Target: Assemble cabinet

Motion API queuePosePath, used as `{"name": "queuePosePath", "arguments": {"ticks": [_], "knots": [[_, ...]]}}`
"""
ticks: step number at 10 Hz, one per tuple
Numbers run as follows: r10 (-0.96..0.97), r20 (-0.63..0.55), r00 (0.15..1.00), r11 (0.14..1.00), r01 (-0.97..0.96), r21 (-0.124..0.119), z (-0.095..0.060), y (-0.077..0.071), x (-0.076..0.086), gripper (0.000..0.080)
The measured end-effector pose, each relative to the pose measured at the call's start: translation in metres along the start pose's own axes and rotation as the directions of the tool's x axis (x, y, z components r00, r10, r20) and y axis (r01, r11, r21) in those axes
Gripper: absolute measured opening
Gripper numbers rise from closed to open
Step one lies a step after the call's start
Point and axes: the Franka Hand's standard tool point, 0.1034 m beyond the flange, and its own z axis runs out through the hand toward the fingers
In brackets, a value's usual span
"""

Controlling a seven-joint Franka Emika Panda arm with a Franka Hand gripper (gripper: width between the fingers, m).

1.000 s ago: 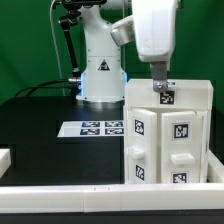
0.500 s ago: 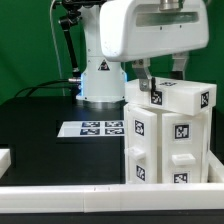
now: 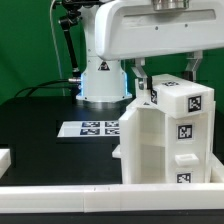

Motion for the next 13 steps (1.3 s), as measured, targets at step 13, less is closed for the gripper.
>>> {"name": "queuePosePath", "arguments": {"ticks": [13], "knots": [[0.897,0.011,0.442,0.442,-0.897,-0.008,0.002,-0.016,-0.003,0.056]]}}
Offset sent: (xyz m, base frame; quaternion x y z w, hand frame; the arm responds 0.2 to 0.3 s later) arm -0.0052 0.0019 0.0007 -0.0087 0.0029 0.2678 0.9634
